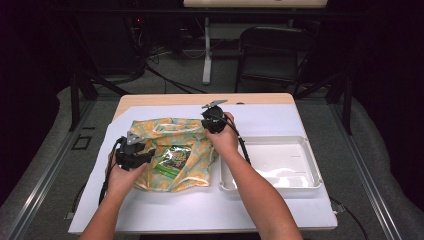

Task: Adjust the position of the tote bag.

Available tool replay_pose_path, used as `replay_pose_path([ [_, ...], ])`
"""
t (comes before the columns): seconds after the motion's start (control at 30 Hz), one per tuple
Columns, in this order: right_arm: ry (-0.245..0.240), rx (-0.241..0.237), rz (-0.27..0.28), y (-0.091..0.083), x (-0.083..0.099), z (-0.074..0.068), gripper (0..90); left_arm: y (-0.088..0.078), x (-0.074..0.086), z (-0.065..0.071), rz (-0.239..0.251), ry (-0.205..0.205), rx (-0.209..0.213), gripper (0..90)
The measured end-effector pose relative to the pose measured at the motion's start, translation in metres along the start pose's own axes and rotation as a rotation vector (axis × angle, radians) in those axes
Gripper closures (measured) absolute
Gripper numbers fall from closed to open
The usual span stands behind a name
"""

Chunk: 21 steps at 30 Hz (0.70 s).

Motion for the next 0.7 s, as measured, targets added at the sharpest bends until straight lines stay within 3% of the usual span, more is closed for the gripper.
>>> replay_pose_path([
  [0.3, 0.016, 0.044, -0.060, 0.010, 0.008, 0.010, 90.0, 0.002, 0.002, -0.003, -0.006, -0.010, -0.010, 54.1],
  [0.7, 0.041, 0.064, -0.108, 0.017, 0.015, 0.017, 90.0, 0.010, 0.006, -0.004, -0.030, -0.007, -0.023, 55.3],
])
Point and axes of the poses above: each handheld gripper's, and its own axes: y roughly forward along the jaws, x roughly out of its underside, z roughly to its right, the point moved 1 cm from there along y, roughly forward along the jaws, and after that the axes turned 9 degrees about -x, right-handed, at the moved point
